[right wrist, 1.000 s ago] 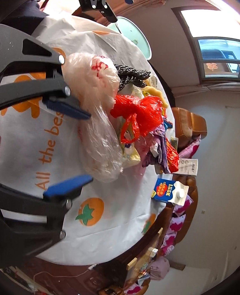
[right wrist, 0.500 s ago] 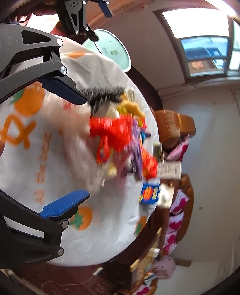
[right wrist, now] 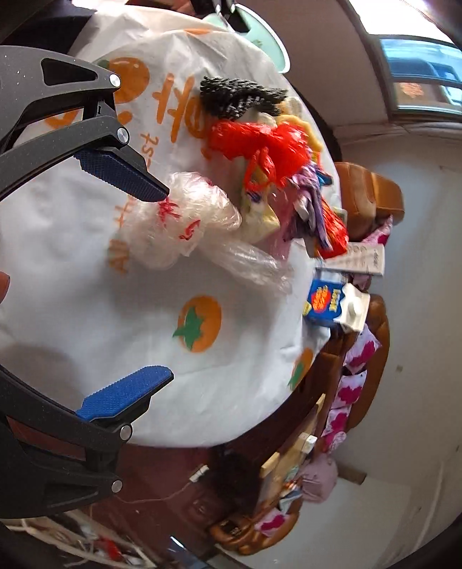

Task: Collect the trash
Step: 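Grasp the clear plastic bag with the right tool while the left tool grasps the black mesh net, then carry the black mesh net and clear bag over the teal bin and release both, then grasp the red plastic bag with the right tool while the left tool grasps the yellow-green wrapper, then carry the red bag and yellow-green wrapper over the teal bin and release both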

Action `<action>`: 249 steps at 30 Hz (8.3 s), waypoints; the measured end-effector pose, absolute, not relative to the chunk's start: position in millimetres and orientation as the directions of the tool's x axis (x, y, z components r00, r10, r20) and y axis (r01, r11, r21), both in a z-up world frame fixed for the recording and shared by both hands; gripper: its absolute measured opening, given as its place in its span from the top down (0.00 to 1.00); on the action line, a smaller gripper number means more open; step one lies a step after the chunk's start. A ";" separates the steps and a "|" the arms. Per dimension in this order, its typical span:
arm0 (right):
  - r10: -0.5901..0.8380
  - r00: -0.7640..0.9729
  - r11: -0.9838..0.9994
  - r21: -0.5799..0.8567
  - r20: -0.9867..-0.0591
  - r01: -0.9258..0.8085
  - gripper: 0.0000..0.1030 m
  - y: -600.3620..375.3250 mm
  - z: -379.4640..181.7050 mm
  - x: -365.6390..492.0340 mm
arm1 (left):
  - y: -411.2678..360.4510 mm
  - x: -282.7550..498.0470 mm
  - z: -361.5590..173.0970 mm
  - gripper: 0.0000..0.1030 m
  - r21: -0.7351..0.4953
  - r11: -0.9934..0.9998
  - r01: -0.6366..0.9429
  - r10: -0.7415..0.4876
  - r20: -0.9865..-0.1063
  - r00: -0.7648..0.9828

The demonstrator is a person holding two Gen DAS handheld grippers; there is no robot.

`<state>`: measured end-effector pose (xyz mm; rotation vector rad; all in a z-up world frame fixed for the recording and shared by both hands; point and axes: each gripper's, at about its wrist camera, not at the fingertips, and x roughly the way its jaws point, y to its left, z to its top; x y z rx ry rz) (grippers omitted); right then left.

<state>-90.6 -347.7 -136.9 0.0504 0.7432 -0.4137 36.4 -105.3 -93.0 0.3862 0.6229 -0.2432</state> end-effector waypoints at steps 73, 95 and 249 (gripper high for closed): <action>-0.108 0.828 0.994 -0.060 -0.550 0.089 0.79 -287.6 -86.6 -32.7 | -66.5 69.2 -80.2 0.84 0.231 0.886 0.401 -0.143 -0.686 0.713; 0.010 0.793 0.960 -0.216 -0.609 -0.178 0.80 -185.1 -99.8 99.4 | 24.6 132.0 -102.3 0.83 0.410 0.900 0.151 0.157 -0.625 0.765; 0.019 0.869 1.000 -0.006 -0.494 -0.025 0.82 -278.9 -61.6 14.5 | -38.8 112.6 -63.3 0.83 0.374 0.898 0.231 0.048 -0.606 0.794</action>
